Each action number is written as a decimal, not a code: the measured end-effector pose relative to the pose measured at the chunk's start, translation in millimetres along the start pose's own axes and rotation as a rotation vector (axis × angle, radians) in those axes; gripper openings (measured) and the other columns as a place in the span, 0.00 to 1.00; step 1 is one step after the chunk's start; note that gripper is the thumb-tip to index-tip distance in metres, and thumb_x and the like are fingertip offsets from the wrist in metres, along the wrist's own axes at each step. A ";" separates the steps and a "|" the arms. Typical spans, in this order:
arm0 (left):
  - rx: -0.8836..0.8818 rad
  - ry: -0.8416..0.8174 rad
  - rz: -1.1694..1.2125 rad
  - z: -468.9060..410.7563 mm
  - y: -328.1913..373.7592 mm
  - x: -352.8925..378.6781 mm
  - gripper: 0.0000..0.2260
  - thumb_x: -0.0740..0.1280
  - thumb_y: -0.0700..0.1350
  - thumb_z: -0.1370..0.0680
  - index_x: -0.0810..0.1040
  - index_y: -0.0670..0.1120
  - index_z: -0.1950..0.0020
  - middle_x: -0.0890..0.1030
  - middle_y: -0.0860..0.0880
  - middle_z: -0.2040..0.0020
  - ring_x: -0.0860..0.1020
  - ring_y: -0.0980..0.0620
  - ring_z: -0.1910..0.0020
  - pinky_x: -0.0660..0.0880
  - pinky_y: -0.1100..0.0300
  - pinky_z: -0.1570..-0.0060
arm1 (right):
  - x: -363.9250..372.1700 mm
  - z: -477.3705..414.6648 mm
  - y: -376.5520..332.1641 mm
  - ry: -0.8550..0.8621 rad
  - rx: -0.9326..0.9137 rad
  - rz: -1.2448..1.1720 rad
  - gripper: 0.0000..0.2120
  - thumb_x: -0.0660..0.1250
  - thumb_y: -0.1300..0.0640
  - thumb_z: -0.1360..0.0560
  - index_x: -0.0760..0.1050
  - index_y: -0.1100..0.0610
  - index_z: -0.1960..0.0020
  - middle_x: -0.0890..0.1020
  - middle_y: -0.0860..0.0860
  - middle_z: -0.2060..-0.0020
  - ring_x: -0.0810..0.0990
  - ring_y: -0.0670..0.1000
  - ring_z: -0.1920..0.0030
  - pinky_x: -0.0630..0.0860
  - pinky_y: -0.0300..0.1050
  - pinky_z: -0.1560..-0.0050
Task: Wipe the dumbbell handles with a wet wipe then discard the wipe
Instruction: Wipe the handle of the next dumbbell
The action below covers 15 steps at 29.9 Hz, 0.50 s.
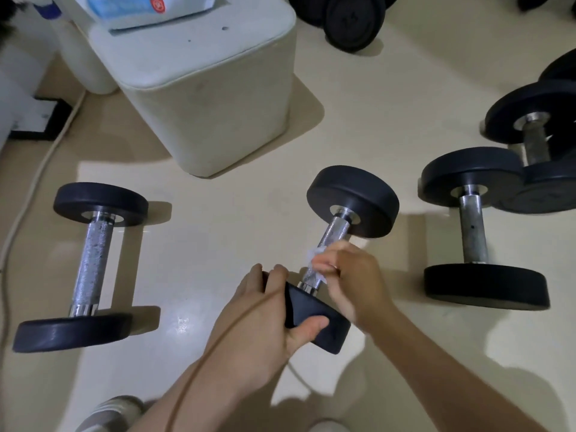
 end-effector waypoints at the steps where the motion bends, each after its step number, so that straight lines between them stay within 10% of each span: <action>1: 0.009 0.004 -0.016 0.4 3.6 2.4 0.33 0.59 0.71 0.30 0.60 0.53 0.33 0.65 0.55 0.43 0.68 0.54 0.44 0.69 0.63 0.52 | -4.2 -3.3 2.6 0.014 0.002 -0.029 0.11 0.67 0.72 0.38 0.82 0.59 0.63 0.83 0.53 0.62 0.76 0.48 0.58 0.69 0.30 0.59; 6: 0.054 -0.012 -0.091 -1.4 16.2 10.5 0.36 0.59 0.71 0.30 0.57 0.56 0.27 0.59 0.51 0.28 0.56 0.54 0.27 0.62 0.63 0.36 | -12.4 -8.5 14.9 0.059 0.219 -0.033 0.07 0.66 0.67 0.31 0.82 0.58 0.62 0.82 0.53 0.61 0.77 0.50 0.58 0.68 0.31 0.59; 10: 0.119 -0.023 -0.147 -2.3 23.2 8.3 0.32 0.58 0.72 0.30 0.62 0.57 0.31 0.61 0.52 0.30 0.57 0.55 0.29 0.63 0.63 0.38 | -12.9 0.0 12.7 -0.045 -0.021 -0.005 0.07 0.68 0.68 0.35 0.80 0.57 0.66 0.81 0.51 0.66 0.77 0.46 0.65 0.70 0.25 0.63; 12: 0.131 -0.008 -0.172 -0.5 24.3 6.3 0.31 0.55 0.72 0.31 0.63 0.58 0.33 0.63 0.53 0.31 0.59 0.56 0.31 0.65 0.63 0.40 | -25.5 -14.1 26.9 0.170 0.121 -0.043 0.07 0.66 0.70 0.31 0.80 0.61 0.63 0.81 0.53 0.65 0.76 0.46 0.63 0.70 0.26 0.61; 15: 0.153 0.032 -0.217 -0.3 25.1 5.4 0.31 0.50 0.73 0.33 0.64 0.58 0.35 0.67 0.54 0.36 0.64 0.55 0.34 0.68 0.63 0.46 | -10.8 7.1 14.6 0.045 0.186 -0.087 0.06 0.68 0.69 0.30 0.82 0.61 0.61 0.80 0.51 0.62 0.75 0.44 0.61 0.67 0.26 0.58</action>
Point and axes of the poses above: each hand's wrist, its own z-axis away from the middle knuckle, its own x-axis out of the palm, y = z × x, the point moved 3 cm from there along -z, towards the middle knuckle
